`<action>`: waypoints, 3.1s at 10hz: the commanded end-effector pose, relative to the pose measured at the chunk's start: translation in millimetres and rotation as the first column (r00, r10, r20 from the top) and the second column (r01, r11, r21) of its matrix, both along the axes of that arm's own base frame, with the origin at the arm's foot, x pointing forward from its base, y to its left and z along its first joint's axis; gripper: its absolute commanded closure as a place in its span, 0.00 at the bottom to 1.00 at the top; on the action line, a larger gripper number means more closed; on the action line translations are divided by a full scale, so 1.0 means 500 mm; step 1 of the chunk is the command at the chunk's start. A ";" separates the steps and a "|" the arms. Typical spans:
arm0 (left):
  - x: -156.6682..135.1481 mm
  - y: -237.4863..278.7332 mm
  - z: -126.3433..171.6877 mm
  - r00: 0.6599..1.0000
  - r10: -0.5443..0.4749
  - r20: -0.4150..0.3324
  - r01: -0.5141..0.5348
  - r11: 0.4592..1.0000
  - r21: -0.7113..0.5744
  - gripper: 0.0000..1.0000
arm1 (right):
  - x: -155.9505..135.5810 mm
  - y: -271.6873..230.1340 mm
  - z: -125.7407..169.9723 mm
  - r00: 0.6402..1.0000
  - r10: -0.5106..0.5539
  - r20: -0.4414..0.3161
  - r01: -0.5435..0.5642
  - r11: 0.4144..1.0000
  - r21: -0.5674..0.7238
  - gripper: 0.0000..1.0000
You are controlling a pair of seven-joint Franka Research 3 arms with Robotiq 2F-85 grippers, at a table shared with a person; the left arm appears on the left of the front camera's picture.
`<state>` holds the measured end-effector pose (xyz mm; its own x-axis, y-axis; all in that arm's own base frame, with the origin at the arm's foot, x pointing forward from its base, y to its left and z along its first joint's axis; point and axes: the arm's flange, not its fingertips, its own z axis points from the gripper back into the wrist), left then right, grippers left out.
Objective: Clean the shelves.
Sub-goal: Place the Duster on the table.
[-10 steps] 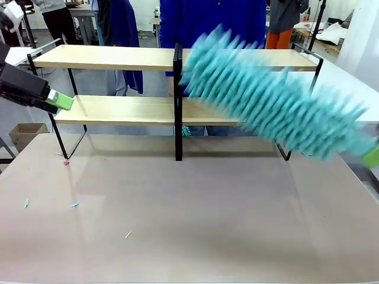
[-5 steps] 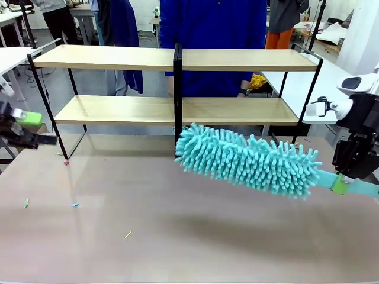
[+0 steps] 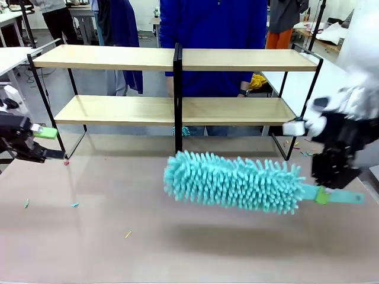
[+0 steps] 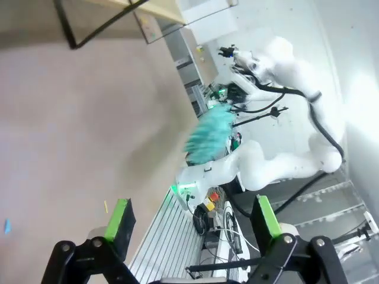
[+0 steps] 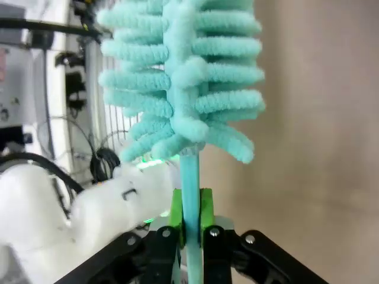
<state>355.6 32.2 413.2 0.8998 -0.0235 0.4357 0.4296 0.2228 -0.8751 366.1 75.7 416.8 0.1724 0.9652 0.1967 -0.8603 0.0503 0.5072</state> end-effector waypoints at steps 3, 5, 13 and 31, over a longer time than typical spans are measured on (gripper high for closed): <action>-0.005 -0.006 -0.001 0.999 0.004 0.035 -0.003 0.999 -0.036 0.00 | 0.173 -0.028 -0.066 0.987 0.139 -0.080 -0.149 0.981 -0.125 0.87; -0.005 -0.006 -0.001 0.999 0.004 0.035 -0.003 0.999 -0.036 0.00 | 0.179 -0.044 -0.093 0.992 0.092 -0.087 -0.101 0.988 -0.116 0.87; -0.005 -0.006 -0.001 0.999 0.004 0.035 -0.003 0.999 -0.036 0.00 | 0.178 -0.167 -0.100 0.977 -0.205 -0.057 0.204 0.979 -0.020 0.00; -0.005 -0.006 -0.001 0.999 0.004 0.035 -0.003 0.999 -0.036 0.00 | -0.148 -0.216 0.045 0.642 -0.451 -0.620 0.721 0.632 0.286 0.00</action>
